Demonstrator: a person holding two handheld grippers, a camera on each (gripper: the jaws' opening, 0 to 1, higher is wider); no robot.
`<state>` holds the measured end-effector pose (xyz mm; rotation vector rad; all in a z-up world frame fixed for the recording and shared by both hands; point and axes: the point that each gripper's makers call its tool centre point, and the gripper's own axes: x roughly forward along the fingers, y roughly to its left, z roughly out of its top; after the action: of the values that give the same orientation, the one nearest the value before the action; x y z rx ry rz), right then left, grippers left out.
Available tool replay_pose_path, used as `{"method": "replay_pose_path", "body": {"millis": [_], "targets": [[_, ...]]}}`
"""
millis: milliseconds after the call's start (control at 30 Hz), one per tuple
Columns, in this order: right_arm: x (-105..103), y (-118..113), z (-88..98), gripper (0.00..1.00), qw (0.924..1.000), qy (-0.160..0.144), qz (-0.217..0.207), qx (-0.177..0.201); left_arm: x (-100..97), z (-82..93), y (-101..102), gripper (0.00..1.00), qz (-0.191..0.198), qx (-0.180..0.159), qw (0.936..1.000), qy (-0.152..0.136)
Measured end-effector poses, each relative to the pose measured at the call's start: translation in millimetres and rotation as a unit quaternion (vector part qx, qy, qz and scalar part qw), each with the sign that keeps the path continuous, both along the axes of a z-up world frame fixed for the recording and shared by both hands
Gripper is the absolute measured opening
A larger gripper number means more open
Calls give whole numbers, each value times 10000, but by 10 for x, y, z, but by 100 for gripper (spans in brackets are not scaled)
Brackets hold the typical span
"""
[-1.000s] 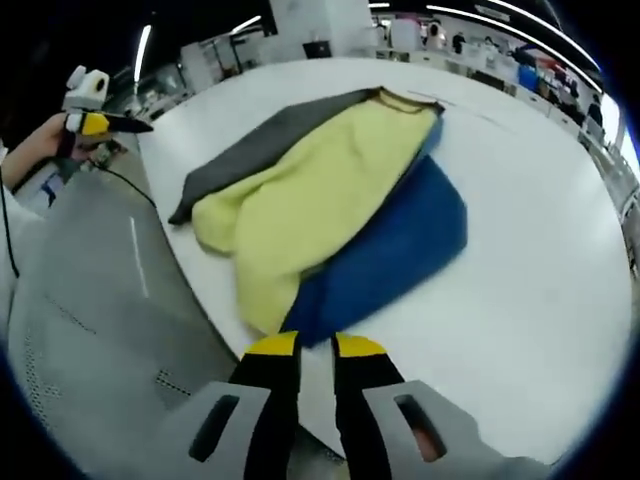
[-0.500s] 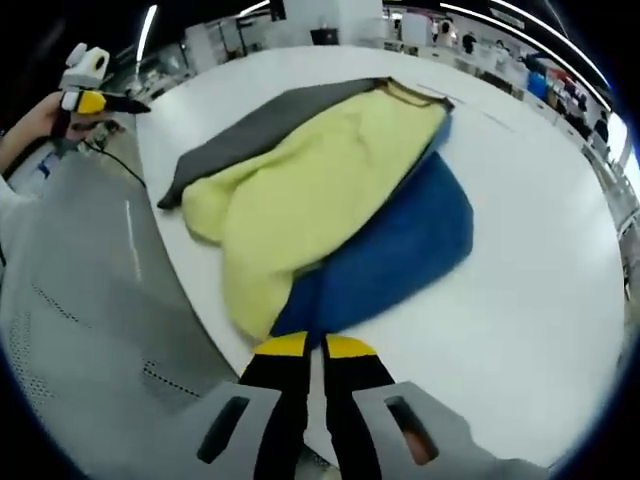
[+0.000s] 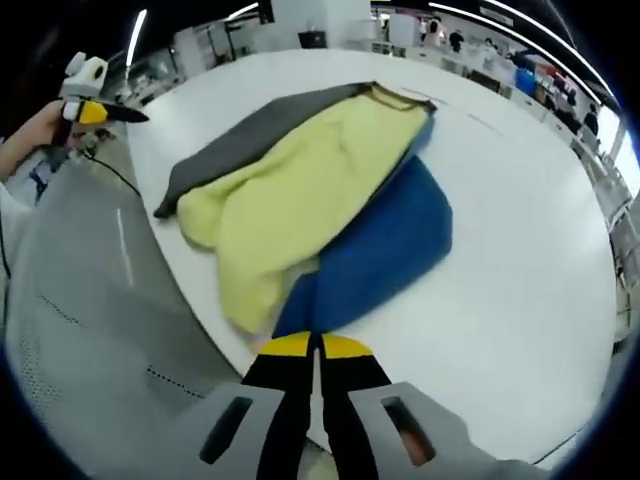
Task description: Fold the garment on the visible template until the final outline fits inside the template.
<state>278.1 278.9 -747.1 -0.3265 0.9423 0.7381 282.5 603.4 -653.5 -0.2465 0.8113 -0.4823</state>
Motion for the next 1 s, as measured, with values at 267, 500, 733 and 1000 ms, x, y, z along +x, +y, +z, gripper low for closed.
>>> {"method": "replay_pose_path", "body": {"millis": [267, 500, 733, 1000], "targets": [[44, -120, 259, 2, 9992, -277, -288, -72, 42, 7, -27, 94, -130, -86, 9999, -51], [92, -231, 479, 2, 9975, -499, -459, -208, 43, -15, 16, 94, -203, -124, 9997, -54], [50, -259, 624, 2, 9970, -556, -430, -336, 54, 36, -9, 93, -455, -187, 9987, -94], [121, -386, 939, 2, 9972, -579, -440, -153, 17, 191, -107, 94, -816, -160, 9963, -220]]}}
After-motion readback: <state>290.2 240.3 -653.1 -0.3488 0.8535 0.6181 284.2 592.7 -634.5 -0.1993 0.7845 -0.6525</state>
